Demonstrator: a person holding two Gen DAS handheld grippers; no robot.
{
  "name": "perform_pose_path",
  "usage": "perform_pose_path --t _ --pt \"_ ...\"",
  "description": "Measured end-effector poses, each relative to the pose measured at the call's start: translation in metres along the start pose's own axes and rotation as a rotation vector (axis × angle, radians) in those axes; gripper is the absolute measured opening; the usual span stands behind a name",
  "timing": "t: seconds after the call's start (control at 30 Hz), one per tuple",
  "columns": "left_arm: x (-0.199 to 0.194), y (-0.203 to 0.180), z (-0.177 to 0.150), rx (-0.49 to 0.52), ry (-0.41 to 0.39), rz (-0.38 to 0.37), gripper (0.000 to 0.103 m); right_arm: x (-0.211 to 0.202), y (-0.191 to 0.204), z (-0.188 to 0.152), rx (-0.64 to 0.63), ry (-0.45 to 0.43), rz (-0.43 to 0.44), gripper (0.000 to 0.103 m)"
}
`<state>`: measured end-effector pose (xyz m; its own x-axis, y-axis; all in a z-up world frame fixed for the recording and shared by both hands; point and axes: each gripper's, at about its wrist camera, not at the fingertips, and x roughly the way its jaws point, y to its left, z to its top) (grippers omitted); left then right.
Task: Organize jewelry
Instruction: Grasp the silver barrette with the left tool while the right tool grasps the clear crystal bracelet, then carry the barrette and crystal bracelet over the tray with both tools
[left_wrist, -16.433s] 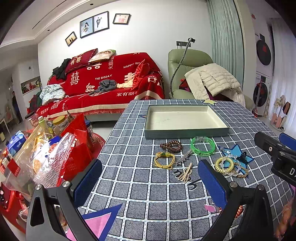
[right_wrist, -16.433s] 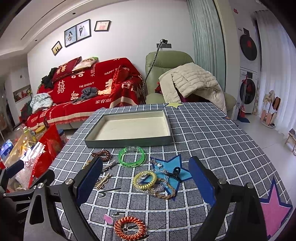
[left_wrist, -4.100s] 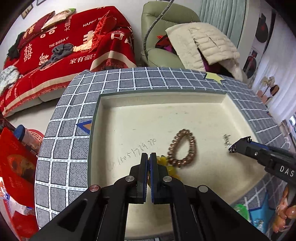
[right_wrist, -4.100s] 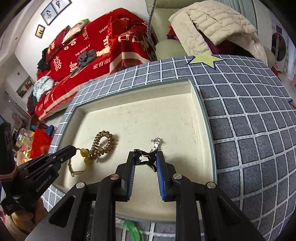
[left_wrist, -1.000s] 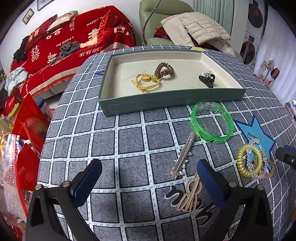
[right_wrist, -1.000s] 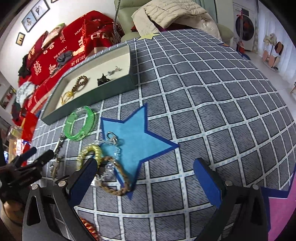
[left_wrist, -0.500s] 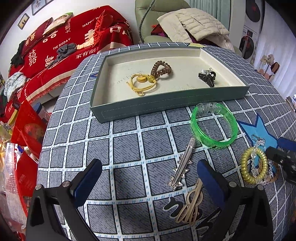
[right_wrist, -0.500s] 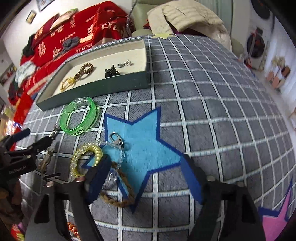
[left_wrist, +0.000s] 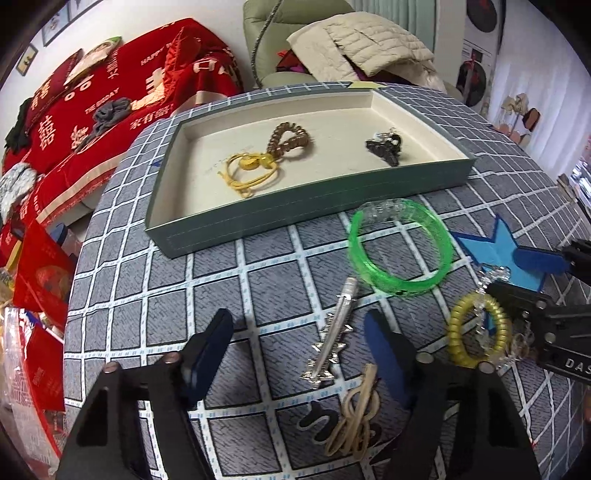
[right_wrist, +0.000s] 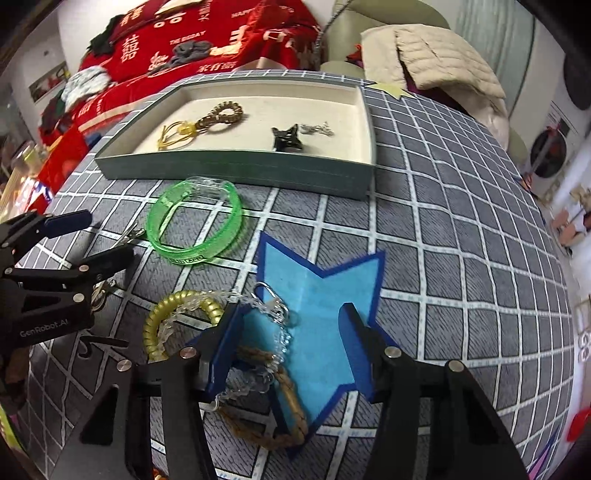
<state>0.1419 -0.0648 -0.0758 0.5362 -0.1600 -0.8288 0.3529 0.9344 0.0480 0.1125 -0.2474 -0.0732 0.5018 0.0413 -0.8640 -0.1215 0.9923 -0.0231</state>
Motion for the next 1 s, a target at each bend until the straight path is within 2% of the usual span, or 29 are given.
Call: perform_pose_path --t 0.1,0.2,0.23,0.27,0.3,0.4,0.5,0.7,1.0 --pt "-0.001 -0.001 0.0 0.009 0.002 -0.028 0.078 0.0 0.002 0.001 -0.009 0.001 0.012 0.048" --pt "-0.002 -0.002 0.0 0.011 0.007 -0.045 0.072 -0.002 0.007 0.001 -0.021 0.0 0.021 0.034" --pt "-0.002 -0.003 0.0 0.014 0.008 -0.054 0.069 -0.002 0.009 0.001 -0.023 0.001 0.024 0.026" --pt "-0.002 -0.003 0.0 0.017 0.01 -0.064 0.063 -0.003 0.01 0.001 -0.023 0.001 0.027 0.018" --pt "-0.002 -0.005 0.0 0.022 0.011 -0.079 0.056 -0.003 0.011 0.001 -0.02 0.001 0.026 0.015" --pt "-0.004 -0.012 0.0 0.064 0.005 -0.085 0.038 -0.004 0.011 0.0 -0.004 -0.005 0.021 0.014" --pt "-0.006 -0.016 -0.002 0.089 -0.006 -0.07 0.038 -0.006 0.007 -0.001 0.029 -0.018 0.03 0.01" --pt "-0.014 -0.004 -0.003 0.028 -0.032 -0.1 0.038 -0.023 -0.007 -0.002 0.108 -0.066 0.055 0.01" --pt "-0.036 0.015 0.002 -0.032 -0.083 -0.123 0.038 -0.046 -0.014 0.003 0.145 -0.125 0.077 0.01"
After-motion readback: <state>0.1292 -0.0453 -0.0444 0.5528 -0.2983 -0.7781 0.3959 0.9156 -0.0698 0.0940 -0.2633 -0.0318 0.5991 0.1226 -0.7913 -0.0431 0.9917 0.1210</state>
